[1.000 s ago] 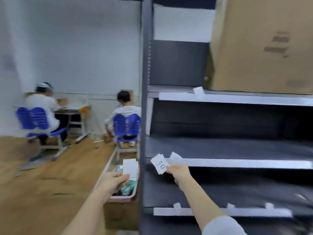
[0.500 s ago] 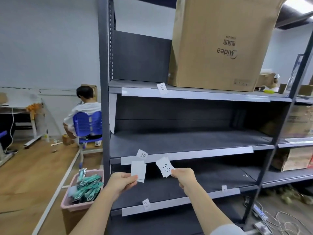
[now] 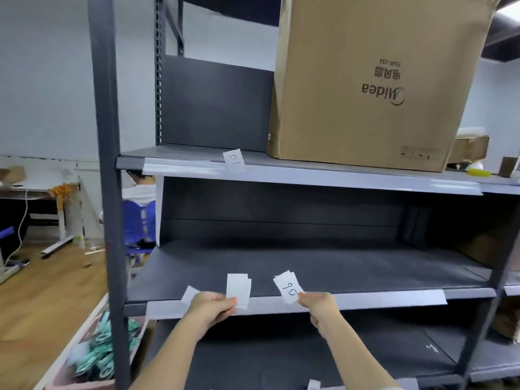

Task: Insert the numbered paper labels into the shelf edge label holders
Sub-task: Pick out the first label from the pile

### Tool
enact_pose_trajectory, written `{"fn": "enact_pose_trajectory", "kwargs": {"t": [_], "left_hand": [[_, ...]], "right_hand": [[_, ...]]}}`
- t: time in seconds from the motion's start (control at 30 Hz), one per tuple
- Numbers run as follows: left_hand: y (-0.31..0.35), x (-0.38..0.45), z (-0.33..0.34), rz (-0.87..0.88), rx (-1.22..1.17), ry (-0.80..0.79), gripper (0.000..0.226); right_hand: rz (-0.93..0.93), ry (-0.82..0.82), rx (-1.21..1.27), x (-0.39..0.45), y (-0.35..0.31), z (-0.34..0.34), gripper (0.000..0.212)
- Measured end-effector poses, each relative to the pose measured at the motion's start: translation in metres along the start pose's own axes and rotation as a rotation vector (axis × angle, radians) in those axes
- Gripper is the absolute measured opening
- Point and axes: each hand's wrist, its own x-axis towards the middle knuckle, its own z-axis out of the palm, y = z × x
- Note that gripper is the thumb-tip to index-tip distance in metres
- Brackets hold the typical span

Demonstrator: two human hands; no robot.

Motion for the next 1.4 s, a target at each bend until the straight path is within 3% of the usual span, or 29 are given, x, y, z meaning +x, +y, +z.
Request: {"fn": "enact_pose_trajectory", "kwargs": {"t": [0.2,0.3,0.6,0.9,1.0,1.13,1.23,1.4], "left_hand": [[0.006,0.064,0.063,-0.026,0.027,0.055,0.015],[0.008,0.095,0.078,-0.063,0.026,0.082,0.006],[-0.004,0.181,0.106,-0.153,0.054,0.1,0.012],[-0.017,0.218,0.108,-0.244,0.114,0.294,0.016],[-0.023,0.22,0.108,-0.25,0.175,0.368,0.019],[-0.024,0.218,0.109,-0.253,0.249,0.406,0.026],[-0.02,0.214,0.114,-0.257,0.423,0.393,0.028],[-0.005,0.214,0.119,-0.279,0.726,0.358,0.032]], "right_hand": [[0.02,-0.017,0.036,0.092,-0.016,-0.023,0.012],[0.013,-0.05,0.1,0.133,-0.014,-0.025,0.01],[0.027,-0.021,0.192,0.225,0.002,-0.011,0.013],[0.144,0.022,-0.057,0.263,0.002,0.001,0.016],[0.164,0.019,-0.152,0.264,0.001,0.002,0.004],[0.159,0.037,-0.202,0.269,0.004,0.006,0.019],[0.139,0.036,-0.282,0.268,0.004,0.006,0.007],[0.073,0.014,-0.441,0.272,-0.001,0.009,0.005]]}}
